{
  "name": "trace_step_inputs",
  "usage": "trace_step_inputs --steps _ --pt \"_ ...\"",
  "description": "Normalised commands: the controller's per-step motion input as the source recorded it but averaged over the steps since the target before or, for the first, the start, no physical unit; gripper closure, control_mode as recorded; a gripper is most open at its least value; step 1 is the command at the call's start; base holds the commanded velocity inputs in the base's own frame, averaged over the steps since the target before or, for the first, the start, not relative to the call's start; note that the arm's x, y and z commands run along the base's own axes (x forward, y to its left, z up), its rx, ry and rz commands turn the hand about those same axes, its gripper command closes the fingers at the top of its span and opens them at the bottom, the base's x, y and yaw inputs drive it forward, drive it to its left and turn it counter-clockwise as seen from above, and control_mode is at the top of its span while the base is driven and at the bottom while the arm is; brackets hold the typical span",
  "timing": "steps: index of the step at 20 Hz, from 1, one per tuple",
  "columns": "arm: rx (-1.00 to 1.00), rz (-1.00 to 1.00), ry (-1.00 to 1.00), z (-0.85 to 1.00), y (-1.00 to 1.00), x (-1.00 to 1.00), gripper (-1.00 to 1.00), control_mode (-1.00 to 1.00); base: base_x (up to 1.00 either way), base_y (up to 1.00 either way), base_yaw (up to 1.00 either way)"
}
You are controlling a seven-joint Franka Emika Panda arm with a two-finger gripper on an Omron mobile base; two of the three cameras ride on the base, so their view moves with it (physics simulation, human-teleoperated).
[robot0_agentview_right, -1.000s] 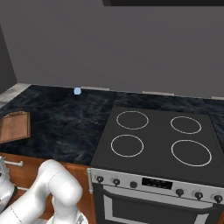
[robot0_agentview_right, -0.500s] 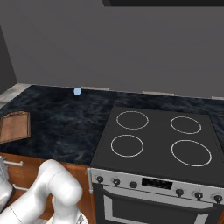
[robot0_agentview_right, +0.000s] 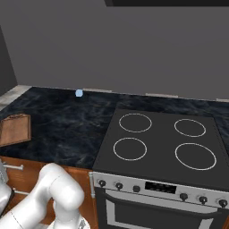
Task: Open the drawer on the left and place the cutting tools on the cutting board.
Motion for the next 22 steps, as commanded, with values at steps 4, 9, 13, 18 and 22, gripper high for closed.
trace_step_inputs --steps 4,9,13,18,22 --pt "0.00 0.00 -0.09 0.00 0.11 -0.25 1.00 -1.00 0.00 0.00 0.00" --pt "0.01 0.00 -0.07 0.00 0.14 -0.56 1.00 -1.00 0.00 0.00 0.00" --pt "0.04 0.00 -0.01 0.00 0.21 -0.73 1.00 -1.00 0.00 0.00 0.00" --pt "0.07 0.00 0.00 0.00 0.30 -0.81 1.00 -1.00 0.00 0.00 0.00" --pt "0.07 0.00 0.00 0.00 0.36 -0.86 1.00 -1.00 0.00 0.00 0.00"
